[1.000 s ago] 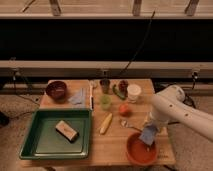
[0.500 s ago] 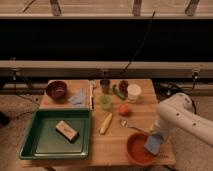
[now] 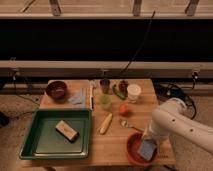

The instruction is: Wipe red bowl with sponge

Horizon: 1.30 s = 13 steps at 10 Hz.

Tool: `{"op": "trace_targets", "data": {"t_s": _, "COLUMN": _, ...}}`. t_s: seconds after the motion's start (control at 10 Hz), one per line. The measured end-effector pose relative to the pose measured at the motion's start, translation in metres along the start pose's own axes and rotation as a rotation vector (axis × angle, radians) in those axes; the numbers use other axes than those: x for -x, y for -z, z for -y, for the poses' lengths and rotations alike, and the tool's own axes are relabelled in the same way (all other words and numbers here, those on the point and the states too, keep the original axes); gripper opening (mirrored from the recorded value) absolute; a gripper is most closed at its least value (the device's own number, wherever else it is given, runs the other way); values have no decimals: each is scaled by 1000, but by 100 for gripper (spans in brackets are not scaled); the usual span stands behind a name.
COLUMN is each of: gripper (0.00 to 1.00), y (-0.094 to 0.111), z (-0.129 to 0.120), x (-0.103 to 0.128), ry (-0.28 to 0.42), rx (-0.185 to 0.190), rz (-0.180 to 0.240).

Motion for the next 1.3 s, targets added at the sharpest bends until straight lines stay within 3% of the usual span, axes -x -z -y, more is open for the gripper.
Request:
{"op": "trace_targets", "data": {"t_s": 0.4, "gripper": 18, "y": 0, "z": 27, "x": 1, "ry": 58, "rx": -40, "rz": 2}}
{"op": "trace_targets", "data": {"t_s": 0.8, "gripper": 54, "y": -1, "z": 37, "x": -6, "ry": 68, "rx": -62, "rz": -5}}
{"op": "trace_targets", "data": {"t_s": 1.3, "gripper": 56, "y": -1, "z": 37, "x": -6, "ry": 68, "rx": -61, "rz": -5}}
